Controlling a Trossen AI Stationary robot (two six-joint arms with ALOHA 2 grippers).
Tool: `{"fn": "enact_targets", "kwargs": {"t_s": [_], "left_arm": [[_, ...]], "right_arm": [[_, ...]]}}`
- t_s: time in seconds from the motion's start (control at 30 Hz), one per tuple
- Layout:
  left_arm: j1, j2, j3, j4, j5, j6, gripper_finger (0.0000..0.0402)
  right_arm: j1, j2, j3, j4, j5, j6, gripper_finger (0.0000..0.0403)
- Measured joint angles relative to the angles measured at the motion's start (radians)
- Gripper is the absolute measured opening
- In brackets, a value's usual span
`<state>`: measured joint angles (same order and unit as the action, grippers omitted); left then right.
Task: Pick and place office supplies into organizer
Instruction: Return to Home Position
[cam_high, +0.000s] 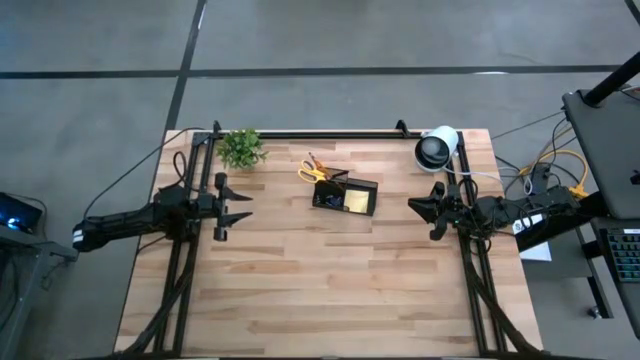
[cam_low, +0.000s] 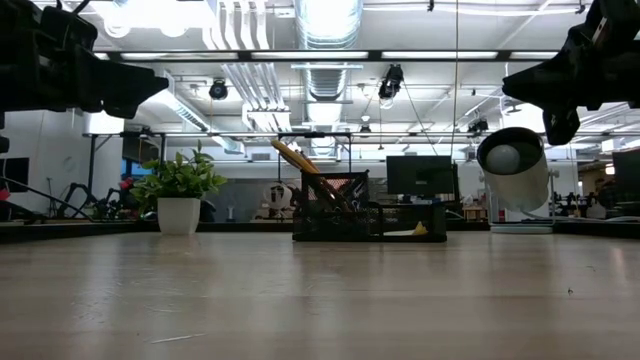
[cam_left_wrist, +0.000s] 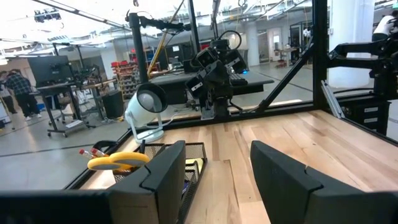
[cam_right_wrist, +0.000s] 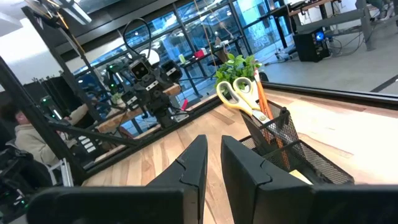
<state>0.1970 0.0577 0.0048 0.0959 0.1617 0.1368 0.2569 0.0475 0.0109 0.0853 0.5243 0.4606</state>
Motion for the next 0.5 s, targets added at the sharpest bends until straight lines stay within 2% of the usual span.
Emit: {"fn": "enact_targets", "kwargs": {"t_s": [0.23,0.5], "left_arm": [[0.0,-0.001,0.0,0.0,0.0,0.0,0.0167],[0.0,-0.001,0.0,0.0,0.0,0.0,0.0167]], "right_arm": [[0.0,0.0,0.0,-0.011,0.001,-0.029,0.0038],[-0.002,-0.01,0.0,0.001,-0.03,-0.428,0.0038]]}}
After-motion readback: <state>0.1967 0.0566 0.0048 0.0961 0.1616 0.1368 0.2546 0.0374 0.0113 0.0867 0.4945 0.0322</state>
